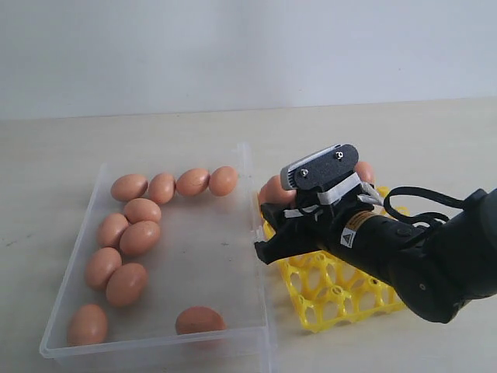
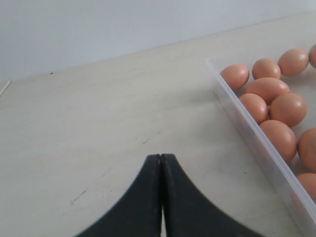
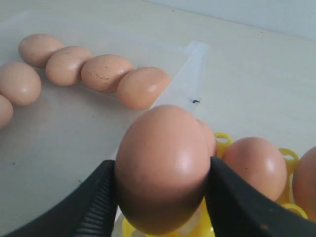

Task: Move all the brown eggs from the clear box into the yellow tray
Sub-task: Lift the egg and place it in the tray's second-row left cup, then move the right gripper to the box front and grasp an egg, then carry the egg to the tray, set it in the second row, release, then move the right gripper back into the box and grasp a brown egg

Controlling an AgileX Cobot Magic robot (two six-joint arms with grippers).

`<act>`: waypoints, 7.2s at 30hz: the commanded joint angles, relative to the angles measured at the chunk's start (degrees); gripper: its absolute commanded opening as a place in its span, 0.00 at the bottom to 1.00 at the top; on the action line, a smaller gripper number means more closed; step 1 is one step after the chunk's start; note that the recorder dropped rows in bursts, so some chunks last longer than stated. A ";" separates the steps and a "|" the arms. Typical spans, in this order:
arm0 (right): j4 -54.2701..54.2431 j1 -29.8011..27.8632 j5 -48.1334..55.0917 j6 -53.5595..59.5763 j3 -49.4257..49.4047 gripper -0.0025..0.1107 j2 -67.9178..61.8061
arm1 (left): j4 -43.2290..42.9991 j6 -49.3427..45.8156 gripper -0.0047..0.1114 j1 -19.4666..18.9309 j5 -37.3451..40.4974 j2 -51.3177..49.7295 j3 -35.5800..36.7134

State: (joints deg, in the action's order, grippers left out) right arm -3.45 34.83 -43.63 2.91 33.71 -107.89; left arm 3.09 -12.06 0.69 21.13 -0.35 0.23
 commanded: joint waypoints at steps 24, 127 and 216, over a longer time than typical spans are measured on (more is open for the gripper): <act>2.54 4.41 59.04 -0.84 21.49 0.02 25.10 | 0.44 0.29 0.04 -0.10 -0.49 0.35 -0.23; 21.19 -11.61 10.53 -34.20 7.75 0.02 -0.05 | 0.44 0.29 0.04 -0.10 -0.49 0.35 -0.23; -4.93 12.40 79.27 -63.17 65.13 0.48 -21.89 | 0.44 0.29 0.04 -0.10 -0.49 0.35 -0.23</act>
State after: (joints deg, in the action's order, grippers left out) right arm -10.04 47.39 36.97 -57.87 98.44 -129.73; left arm 3.09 -12.06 0.69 21.13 -0.35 0.23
